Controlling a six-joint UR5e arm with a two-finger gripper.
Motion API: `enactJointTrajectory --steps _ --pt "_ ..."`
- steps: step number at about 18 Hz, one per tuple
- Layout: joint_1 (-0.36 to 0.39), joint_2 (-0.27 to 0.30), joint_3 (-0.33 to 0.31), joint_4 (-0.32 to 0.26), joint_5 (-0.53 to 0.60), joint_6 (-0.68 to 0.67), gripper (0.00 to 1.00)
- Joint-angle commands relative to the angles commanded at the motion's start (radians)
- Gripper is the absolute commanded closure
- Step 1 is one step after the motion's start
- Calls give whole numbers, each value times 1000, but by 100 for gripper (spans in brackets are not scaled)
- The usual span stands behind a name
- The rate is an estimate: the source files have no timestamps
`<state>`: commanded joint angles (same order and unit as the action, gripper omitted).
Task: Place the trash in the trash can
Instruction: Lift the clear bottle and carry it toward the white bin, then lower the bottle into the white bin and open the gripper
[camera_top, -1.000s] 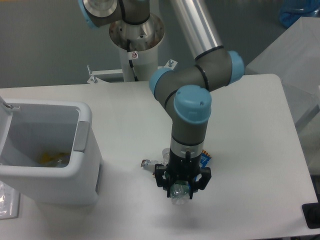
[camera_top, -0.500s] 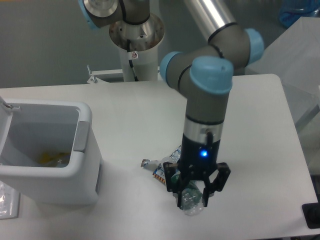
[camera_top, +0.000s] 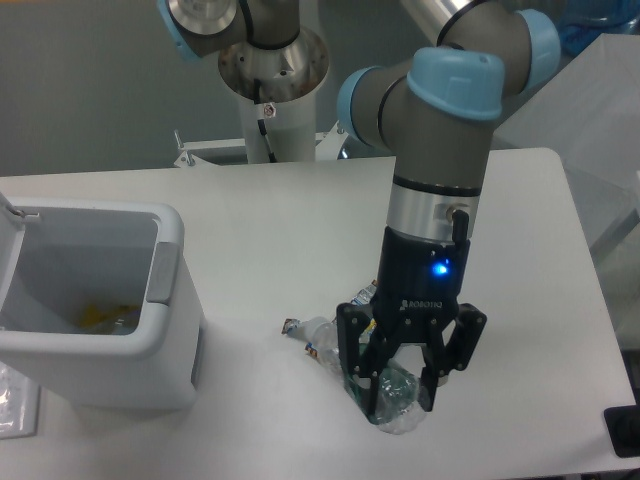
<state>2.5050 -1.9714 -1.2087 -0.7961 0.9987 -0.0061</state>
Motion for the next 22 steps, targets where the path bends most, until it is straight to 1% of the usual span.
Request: enactJointTrajectory --steps 2,5,8,10,13,15,17,19,21,22 --pt "-6 14 -2 0 -21 -12 38" --pt "-3 25 -2 0 -109 -72 38" --pt "-6 43 -5 -2 -117 -109 38" --pt "-11 45 -3 0 -129 -132 38" --pt "-23 66 -21 0 -166 -137 38" --pt "-43 69 -34 0 -190 -129 38" --pt "-64 69 -34 0 -192 -126 38" --pt "-81 68 -40 0 -192 -83 38" --pt "-100 75 -72 2 -190 -17 38" --pt "-107 91 -96 2 -190 18 38"
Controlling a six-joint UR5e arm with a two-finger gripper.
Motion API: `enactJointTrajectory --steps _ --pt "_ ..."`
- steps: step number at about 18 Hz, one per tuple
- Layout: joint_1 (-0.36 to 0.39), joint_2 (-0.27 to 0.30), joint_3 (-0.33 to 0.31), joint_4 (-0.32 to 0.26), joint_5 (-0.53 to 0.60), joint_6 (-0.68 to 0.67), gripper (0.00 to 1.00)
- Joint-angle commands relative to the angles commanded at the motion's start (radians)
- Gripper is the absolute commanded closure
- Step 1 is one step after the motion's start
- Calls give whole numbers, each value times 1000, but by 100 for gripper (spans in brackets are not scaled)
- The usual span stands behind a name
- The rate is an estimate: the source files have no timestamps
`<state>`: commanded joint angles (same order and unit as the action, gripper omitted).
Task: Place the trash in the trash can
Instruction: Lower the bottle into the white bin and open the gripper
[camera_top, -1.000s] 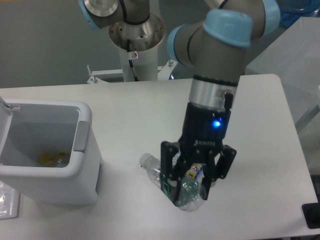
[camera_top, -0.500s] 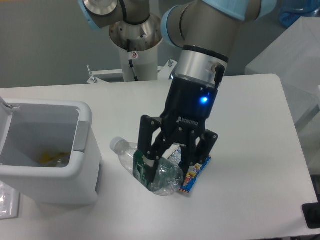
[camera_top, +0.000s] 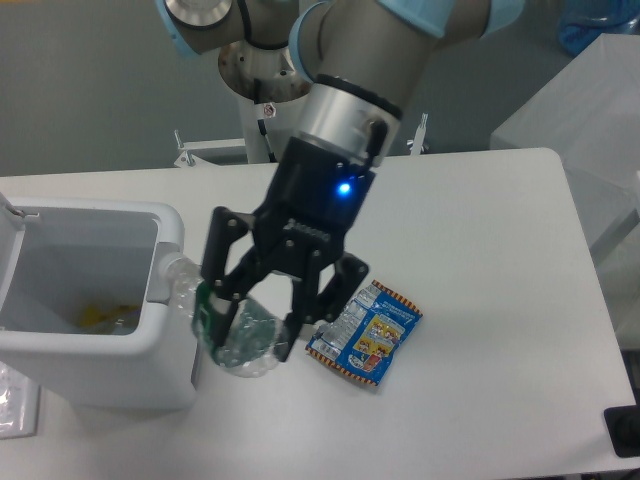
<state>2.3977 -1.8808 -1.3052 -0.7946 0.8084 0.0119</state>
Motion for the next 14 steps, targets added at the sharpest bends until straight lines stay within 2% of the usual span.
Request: enactJointTrajectory --steps 2,9,14 --pt "-21 15 -29 0 -2 43 38" --pt "-67 28 -51 0 -2 103 38" --pt "-100 43 -115 0 0 227 38"
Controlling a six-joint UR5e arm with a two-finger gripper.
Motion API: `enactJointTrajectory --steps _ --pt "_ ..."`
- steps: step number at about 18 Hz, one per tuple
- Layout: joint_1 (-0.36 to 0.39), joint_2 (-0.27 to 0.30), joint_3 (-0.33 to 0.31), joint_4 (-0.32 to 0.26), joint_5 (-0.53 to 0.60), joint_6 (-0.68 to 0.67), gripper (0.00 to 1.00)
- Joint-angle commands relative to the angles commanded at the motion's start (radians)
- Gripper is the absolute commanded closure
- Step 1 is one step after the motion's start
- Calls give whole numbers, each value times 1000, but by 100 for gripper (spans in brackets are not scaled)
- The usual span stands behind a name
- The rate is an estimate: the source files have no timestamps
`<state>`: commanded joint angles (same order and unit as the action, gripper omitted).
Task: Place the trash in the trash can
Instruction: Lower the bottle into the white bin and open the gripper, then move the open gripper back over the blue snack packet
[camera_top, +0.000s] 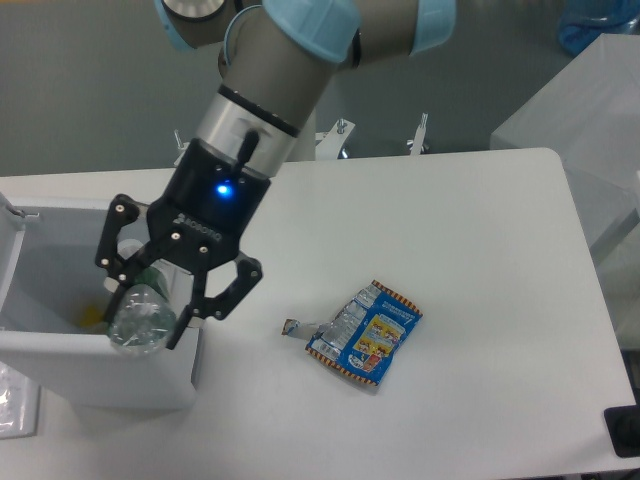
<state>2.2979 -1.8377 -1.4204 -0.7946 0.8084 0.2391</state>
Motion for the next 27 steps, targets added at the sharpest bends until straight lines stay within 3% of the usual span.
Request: enactJointTrajectory --steps 8,15,17,21,27 --pt "-49 3 -12 6 0 -4 35" --pt "-46 25 -22 6 5 0 1" --pt "-35 34 -23 3 6 -6 0" --pt "81 49 -31 0 8 -9 0" --pt "279 40 -118 0 14 47 0"
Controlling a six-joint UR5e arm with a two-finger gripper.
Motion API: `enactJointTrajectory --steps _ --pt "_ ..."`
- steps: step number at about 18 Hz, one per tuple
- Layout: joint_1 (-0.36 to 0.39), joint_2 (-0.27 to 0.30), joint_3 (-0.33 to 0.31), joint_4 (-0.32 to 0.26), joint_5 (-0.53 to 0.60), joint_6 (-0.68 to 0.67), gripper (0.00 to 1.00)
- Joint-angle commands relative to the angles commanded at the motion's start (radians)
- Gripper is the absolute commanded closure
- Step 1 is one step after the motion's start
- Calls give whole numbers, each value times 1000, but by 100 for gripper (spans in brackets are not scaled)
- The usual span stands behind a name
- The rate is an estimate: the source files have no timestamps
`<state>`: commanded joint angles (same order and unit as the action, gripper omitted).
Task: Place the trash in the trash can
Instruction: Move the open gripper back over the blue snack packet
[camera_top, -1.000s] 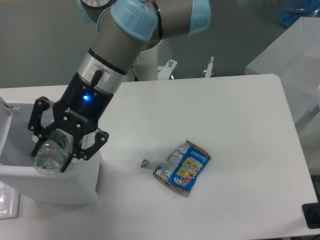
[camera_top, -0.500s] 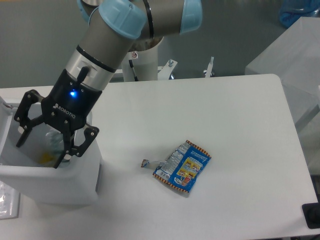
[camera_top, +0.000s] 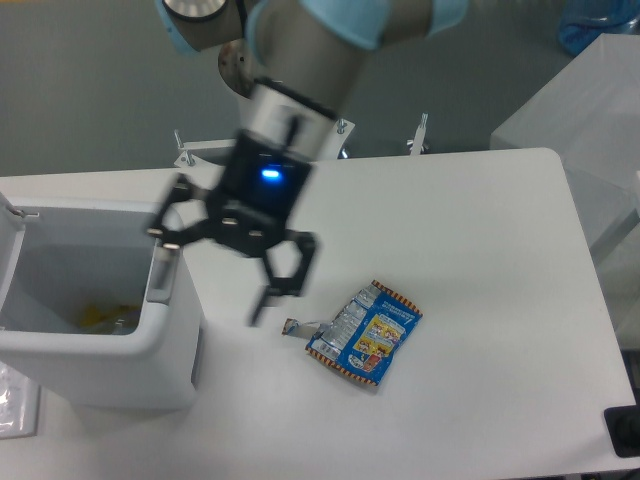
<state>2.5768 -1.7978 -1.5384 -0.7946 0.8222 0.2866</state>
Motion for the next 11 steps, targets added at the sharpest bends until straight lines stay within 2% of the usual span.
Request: enactJointTrajectory --steps 2,4,9,11 --pt "43 -12 -34 3 0 29 0" --pt "59 -52 -35 2 11 45 0" --pt "59 -78 -38 -2 187 83 0" --pt "52 -86 -69 -3 265 149 0"
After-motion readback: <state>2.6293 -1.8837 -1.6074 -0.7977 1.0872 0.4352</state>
